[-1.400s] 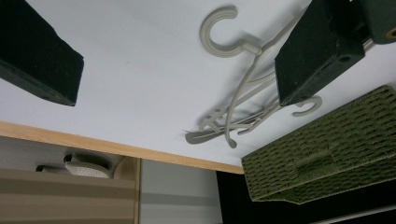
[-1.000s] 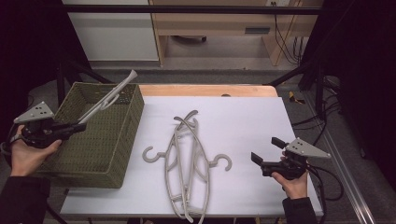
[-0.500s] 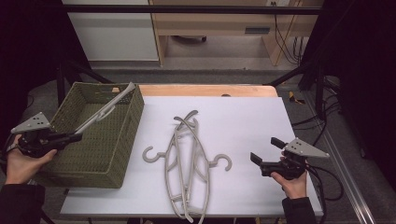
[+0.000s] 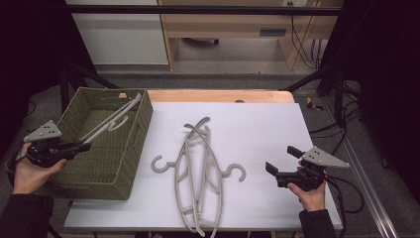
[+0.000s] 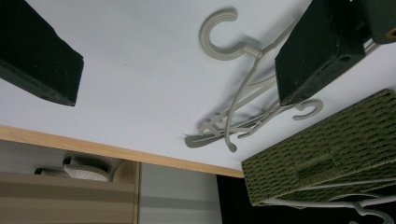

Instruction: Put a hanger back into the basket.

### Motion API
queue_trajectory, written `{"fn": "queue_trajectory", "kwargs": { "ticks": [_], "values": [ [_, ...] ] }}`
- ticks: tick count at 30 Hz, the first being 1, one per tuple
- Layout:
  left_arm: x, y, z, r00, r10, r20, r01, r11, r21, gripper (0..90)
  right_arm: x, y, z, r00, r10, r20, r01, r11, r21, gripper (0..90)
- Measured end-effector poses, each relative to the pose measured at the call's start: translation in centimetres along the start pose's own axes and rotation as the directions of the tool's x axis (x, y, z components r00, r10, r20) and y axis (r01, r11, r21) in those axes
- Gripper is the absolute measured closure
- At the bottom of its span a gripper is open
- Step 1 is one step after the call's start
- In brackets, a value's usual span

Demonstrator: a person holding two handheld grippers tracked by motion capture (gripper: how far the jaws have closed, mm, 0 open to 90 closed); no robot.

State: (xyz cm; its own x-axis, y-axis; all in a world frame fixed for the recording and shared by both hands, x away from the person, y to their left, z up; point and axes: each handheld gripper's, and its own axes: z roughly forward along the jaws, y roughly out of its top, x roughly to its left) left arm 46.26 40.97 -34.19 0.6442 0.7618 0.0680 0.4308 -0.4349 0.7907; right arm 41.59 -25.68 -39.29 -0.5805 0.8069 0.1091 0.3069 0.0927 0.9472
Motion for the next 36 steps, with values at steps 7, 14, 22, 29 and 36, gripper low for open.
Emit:
{"fn": "queue_trajectory", "kwargs": {
  "ticks": [7, 14, 22, 29, 36],
  "values": [
    [1.3, -1.5, 0.2, 0.9992, -0.031, 0.024, 0.031, 0.9994, -0.014, 81.6, 0.1, -0.1, 0.1, 1.0, -0.001, -0.005, 0.001, 1.0, 0.005, 1.4],
    [1.4, -2.2, 1.6, 0.9982, -0.058, -0.014, 0.06, 0.9933, 0.099, 79.9, 0.0, -0.1, 0.1, 1.0, -0.002, -0.002, 0.002, 1.0, 0.007, 1.4],
    [0.7, -2.0, 2.4, 0.9955, -0.081, -0.049, 0.09, 0.9735, 0.21, 77.6, 0.0, -0.1, 0.1, 1.0, -0.002, -0.003, 0.002, 1.0, 0.008, 1.4],
    [0.6, -2.5, 3.0, 0.9908, -0.107, -0.083, 0.127, 0.9494, 0.288, 75.7, 0.0, 0.0, 0.0, 1.0, -0.001, -0.001, 0.001, 1.0, 0.003, 1.4],
    [0.0, -2.0, 2.5, 0.9923, -0.095, -0.079, 0.112, 0.9621, 0.249, 71.4, 0.0, -0.1, 0.1, 1.0, -0.001, -0.003, 0.001, 1.0, 0.006, 1.4]
  ]
}}
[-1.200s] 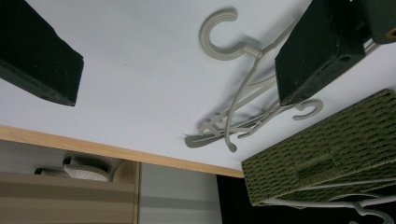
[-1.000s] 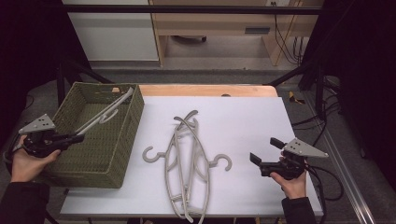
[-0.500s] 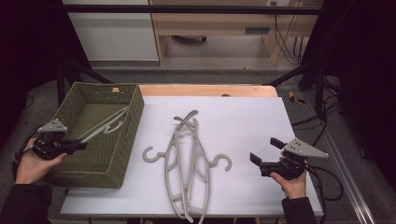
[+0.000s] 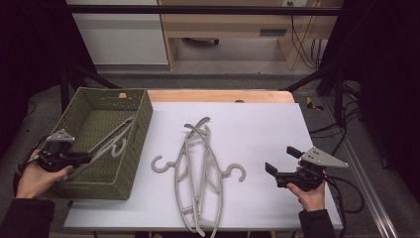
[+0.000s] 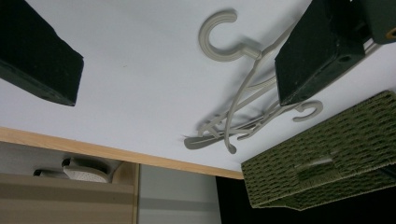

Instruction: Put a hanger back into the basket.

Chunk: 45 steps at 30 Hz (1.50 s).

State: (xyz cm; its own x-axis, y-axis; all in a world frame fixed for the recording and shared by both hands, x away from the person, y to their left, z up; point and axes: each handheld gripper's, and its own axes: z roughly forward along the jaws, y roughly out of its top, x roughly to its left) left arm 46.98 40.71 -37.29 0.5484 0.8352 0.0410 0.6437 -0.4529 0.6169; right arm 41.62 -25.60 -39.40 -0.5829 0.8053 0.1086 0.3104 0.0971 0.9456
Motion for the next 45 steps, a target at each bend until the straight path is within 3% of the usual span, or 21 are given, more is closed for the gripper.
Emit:
{"fn": "queue_trajectory", "kwargs": {
  "ticks": [5, 10, 13, 14, 15, 17, 22, 26, 27, 28, 29, 30, 31, 32, 37, 41, 45],
  "values": [
    [-1.0, 0.5, -1.1, 0.9999, 0.011, 0.0, -0.011, 0.9955, -0.095, 63.4, 0.0, 0.0, -0.1, 1.0, 0.003, 0.0, -0.003, 1.0, -0.003, 1.4],
    [-2.5, 1.2, -2.0, 0.9997, 0.023, -0.009, -0.025, 0.9827, -0.183, 50.5, 0.0, 0.1, -0.2, 1.0, 0.007, 0.001, -0.007, 1.0, -0.007, 1.4],
    [-3.4, 1.6, -2.4, 0.9997, 0.022, -0.007, -0.023, 0.9687, -0.247, 43.6, 0.0, 0.1, -0.1, 1.0, 0.005, 0.0, -0.005, 1.0, -0.005, 1.4],
    [-4.1, 1.9, -2.6, 0.9998, 0.015, 0.009, -0.012, 0.9558, -0.294, 39.9, 0.0, 0.1, -0.2, 1.0, 0.005, 0.0, -0.005, 1.0, -0.007, 1.4],
    [-4.4, 2.0, -2.7, 0.9999, 0.016, 0.006, -0.013, 0.9503, -0.311, 38.7, 0.0, 0.1, -0.2, 1.0, 0.007, 0.0, -0.007, 1.0, -0.007, 1.4],
    [-4.7, 2.1, -2.8, 0.9996, 0.025, 0.011, -0.02, 0.9475, -0.319, 37.3, 0.0, 0.1, -0.2, 1.0, 0.006, 0.0, -0.006, 0.9999, -0.01, 1.4],
    [-6.6, 2.6, -3.0, 0.9988, 0.014, 0.047, 0.006, 0.9167, -0.4, 28.6, 0.0, 0.1, -0.2, 1.0, 0.007, -0.001, -0.007, 0.9999, -0.008, 1.4],
    [-8.0, 2.9, -2.8, 0.9974, 0.026, 0.068, 0.006, 0.9019, -0.432, 21.7, -0.1, 0.1, -0.2, 1.0, 0.008, -0.004, -0.008, 0.9999, -0.007, 1.5],
    [-8.9, 3.0, -2.7, 0.9961, 0.035, 0.081, 0.004, 0.8954, -0.445, 20.6, 0.0, 0.1, -0.2, 0.9999, 0.011, -0.005, -0.011, 0.9999, -0.009, 1.5],
    [-8.9, 3.0, -2.7, 0.9961, 0.035, 0.081, 0.004, 0.8954, -0.445, 19.5, 0.0, 0.1, -0.2, 0.9999, 0.012, -0.006, -0.013, 0.9999, -0.009, 1.5],
    [-9.8, 3.1, -2.4, 0.9952, 0.041, 0.089, 0.005, 0.8895, -0.457, 18.5, 0.0, 0.1, -0.3, 0.9999, 0.013, -0.006, -0.013, 0.9999, -0.008, 1.5],
    [-9.8, 3.1, -2.4, 0.9952, 0.041, 0.089, 0.005, 0.8895, -0.457, 16.9, 0.0, 0.1, -0.3, 0.9999, 0.012, -0.005, -0.012, 0.9999, -0.008, 1.5],
    [-10.9, 3.3, -2.1, 0.9938, 0.053, 0.097, -0.002, 0.885, -0.466, 15.1, 0.0, 0.1, -0.3, 0.9999, 0.014, -0.006, -0.014, 0.9999, -0.01, 1.5],
    [-10.9, 3.3, -2.1, 0.9938, 0.053, 0.097, -0.002, 0.885, -0.466, 13.9, 0.0, 0.1, -0.3, 0.9999, 0.014, -0.006, -0.014, 0.9999, -0.01, 1.5],
    [-13.7, 3.7, -0.9, 0.99, 0.086, 0.112, -0.024, 0.884, -0.467, 9.9, 0.0, 0.1, -0.2, 0.9999, 0.012, -0.007, -0.012, 0.9999, -0.008, 1.7],
    [-15.0, 3.6, 0.0, 0.9865, 0.104, 0.127, -0.033, 0.8856, -0.463, 9.4, 0.2, 0.1, -0.1, 0.9999, 0.011, -0.012, -0.011, 0.9999, -0.003, 2.0],
    [-15.9, 3.3, 0.7, 0.9844, 0.111, 0.136, -0.034, 0.8808, -0.472, 8.9, 0.5, 0.0, 0.2, 0.9997, 0.012, -0.022, -0.012, 0.9999, 0.009, 2.3]
  ]
}}
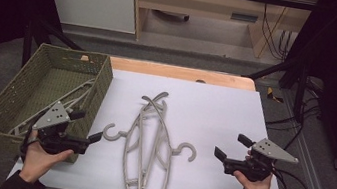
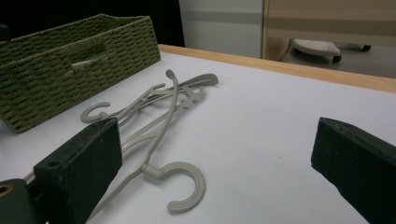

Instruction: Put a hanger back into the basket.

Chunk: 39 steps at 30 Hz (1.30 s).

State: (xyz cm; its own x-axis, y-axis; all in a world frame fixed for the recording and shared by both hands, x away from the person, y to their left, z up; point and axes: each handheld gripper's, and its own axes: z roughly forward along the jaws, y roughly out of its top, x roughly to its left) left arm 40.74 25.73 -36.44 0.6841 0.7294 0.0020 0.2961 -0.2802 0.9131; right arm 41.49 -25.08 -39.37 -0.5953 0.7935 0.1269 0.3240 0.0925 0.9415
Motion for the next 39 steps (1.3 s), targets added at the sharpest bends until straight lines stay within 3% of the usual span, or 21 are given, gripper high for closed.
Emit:
{"fn": "queue_trajectory", "kwargs": {
  "ticks": [11, 22, 32, 39],
  "values": [
    [-1.5, -1.3, 1.3, 0.9998, 0.01, 0.018, -0.009, 0.9994, -0.034, 8.4, 1.5, 0.2, 0.8, 0.9994, -0.01, -0.032, 0.01, 0.9997, 0.024, 2.5],
    [-1.6, -2.5, 2.1, 0.9991, -0.006, 0.042, 0.006, 1.0, -0.001, 8.6, 3.5, 0.3, 1.6, 0.9974, -0.021, -0.069, 0.025, 0.9981, 0.056, 4.4],
    [-1.4, -3.3, 2.2, 0.9987, -0.019, 0.048, 0.018, 0.9996, 0.02, 9.2, 5.9, -0.3, 3.3, 0.996, -0.029, -0.084, 0.041, 0.9897, 0.137, 8.7],
    [-1.4, -3.4, 2.3, 0.9989, -0.011, 0.045, 0.01, 0.9995, 0.031, 9.4, 7.6, -1.4, 5.0, 0.9936, -0.006, -0.113, 0.029, 0.9772, 0.21, 11.3]
  ]
}}
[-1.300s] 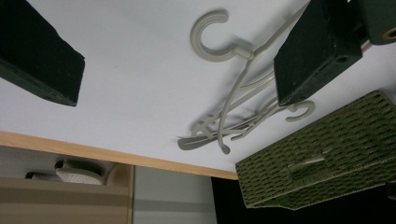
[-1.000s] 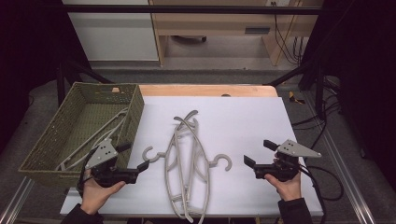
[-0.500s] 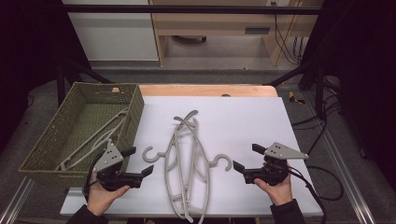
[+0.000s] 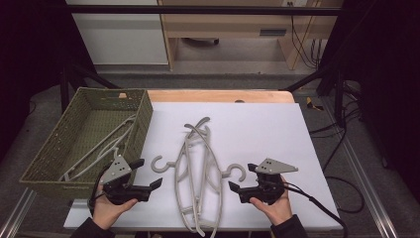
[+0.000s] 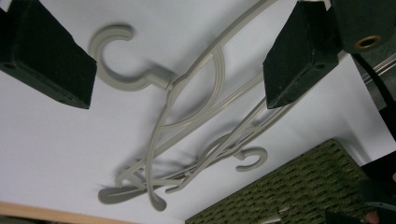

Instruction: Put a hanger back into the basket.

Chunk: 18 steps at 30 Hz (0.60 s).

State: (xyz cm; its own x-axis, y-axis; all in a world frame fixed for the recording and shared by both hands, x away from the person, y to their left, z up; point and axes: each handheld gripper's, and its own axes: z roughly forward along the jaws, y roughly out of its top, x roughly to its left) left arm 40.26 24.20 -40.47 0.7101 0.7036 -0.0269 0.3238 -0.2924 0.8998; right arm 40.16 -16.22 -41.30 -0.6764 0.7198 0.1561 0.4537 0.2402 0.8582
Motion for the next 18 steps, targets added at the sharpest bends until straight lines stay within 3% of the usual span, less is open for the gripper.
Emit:
{"fn": "queue_trajectory", "kwargs": {
  "ticks": [9, 13, 18],
  "values": [
    [0.2, -0.1, -0.1, 1.0, -0.003, 0.002, 0.003, 1.0, 0.0, 9.4, 0.8, -1.3, 2.3, 0.9996, 0.02, -0.018, -0.019, 0.9973, 0.072, 17.8],
    [0.4, -0.3, 0.1, 1.0, -0.003, 0.001, 0.003, 0.9999, 0.011, 9.2, 1.6, -2.1, 3.8, 0.9998, 0.017, -0.012, -0.015, 0.9919, 0.126, 19.4],
    [0.4, -0.2, -0.1, 1.0, 0.004, -0.003, -0.004, 1.0, 0.004, 9.2, 1.9, -2.8, 4.9, 0.9996, 0.022, -0.015, -0.02, 0.9874, 0.157, 24.0]
  ]
}}
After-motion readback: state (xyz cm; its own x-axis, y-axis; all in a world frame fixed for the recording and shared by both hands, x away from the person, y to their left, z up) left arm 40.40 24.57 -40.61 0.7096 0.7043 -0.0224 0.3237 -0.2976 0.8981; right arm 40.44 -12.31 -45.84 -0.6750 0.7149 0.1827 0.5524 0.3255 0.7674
